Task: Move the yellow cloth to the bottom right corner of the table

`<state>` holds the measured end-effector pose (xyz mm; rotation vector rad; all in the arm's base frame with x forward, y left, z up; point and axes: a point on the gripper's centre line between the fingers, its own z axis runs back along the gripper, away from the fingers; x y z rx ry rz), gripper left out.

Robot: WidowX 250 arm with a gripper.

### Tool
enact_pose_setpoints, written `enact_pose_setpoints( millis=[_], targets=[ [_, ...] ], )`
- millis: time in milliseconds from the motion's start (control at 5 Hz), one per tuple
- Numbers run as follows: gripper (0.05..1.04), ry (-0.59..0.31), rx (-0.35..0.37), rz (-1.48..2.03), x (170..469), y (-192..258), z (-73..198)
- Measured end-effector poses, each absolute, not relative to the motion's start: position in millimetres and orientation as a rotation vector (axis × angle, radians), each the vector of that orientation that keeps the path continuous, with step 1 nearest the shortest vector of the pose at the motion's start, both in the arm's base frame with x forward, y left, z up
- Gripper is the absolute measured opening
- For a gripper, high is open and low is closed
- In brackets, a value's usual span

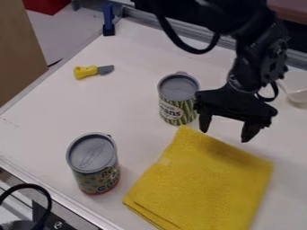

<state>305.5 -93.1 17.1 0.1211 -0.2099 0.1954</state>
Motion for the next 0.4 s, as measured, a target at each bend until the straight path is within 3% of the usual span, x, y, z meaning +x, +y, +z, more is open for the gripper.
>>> enact_pose_setpoints(
  millis=[200,400],
  targets=[
    [0.999,-0.269,0.134,-0.009,315.9,-90.7,16.5],
    [0.999,-0.295,0.129,0.033,334.0,-71.4,24.4]
  ],
)
